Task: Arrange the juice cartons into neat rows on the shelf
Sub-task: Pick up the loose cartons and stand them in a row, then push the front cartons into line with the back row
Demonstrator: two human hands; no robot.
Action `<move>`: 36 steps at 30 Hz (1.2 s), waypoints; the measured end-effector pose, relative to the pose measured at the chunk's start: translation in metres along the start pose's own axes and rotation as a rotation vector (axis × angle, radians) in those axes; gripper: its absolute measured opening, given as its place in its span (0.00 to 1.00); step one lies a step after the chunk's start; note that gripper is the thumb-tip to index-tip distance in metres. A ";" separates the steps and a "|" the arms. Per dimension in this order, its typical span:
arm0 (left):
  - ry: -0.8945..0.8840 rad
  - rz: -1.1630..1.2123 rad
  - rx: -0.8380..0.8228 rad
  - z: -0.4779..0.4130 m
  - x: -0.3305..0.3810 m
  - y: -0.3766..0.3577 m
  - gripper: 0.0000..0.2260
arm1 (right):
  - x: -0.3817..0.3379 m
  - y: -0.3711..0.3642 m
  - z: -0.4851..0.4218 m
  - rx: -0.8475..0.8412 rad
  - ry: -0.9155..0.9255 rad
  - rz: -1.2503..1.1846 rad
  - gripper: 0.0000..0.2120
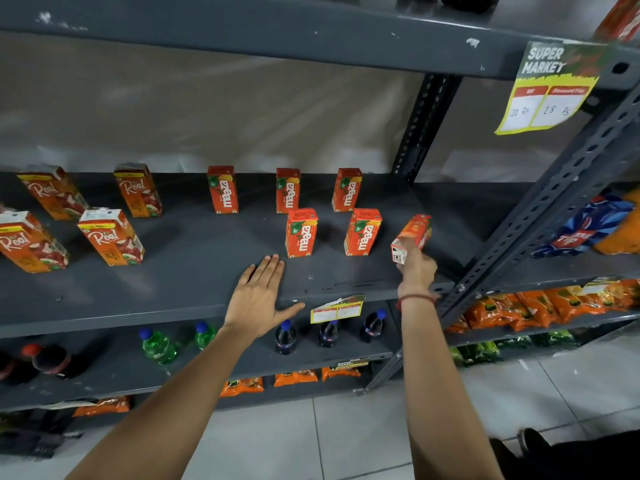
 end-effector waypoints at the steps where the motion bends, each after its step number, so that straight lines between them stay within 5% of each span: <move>1: -0.001 0.003 -0.005 0.001 -0.001 0.001 0.43 | 0.004 -0.007 0.013 -0.040 0.017 -0.113 0.21; 4: 0.000 0.029 0.011 0.006 -0.008 0.010 0.42 | 0.006 -0.026 0.055 -0.085 0.133 -0.217 0.20; 16: 0.160 0.059 0.051 0.067 -0.100 0.037 0.41 | -0.022 -0.176 0.193 -0.289 0.706 0.301 0.26; 24: 0.107 0.075 0.085 0.070 -0.104 0.036 0.39 | -0.007 -0.231 0.209 -0.274 0.837 0.620 0.27; 29: 0.133 0.205 0.266 0.067 -0.104 0.045 0.34 | 0.003 -0.220 0.199 -0.356 0.829 0.601 0.32; 33: 0.326 0.313 0.449 0.059 -0.102 0.052 0.30 | 0.010 -0.161 0.179 -0.128 0.824 0.470 0.23; 36: 0.500 0.425 0.517 0.042 -0.094 0.052 0.30 | 0.009 -0.128 0.151 0.014 0.728 0.456 0.28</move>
Point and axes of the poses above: each hand's wrist, its own z-axis away from the middle knuckle, its own y-axis out of the back of the hand, x = y × z, the point moved 8 cm from there along -z, towards the middle knuckle, and after that the axes turned 12 degrees about z, right-handed, at the moved point
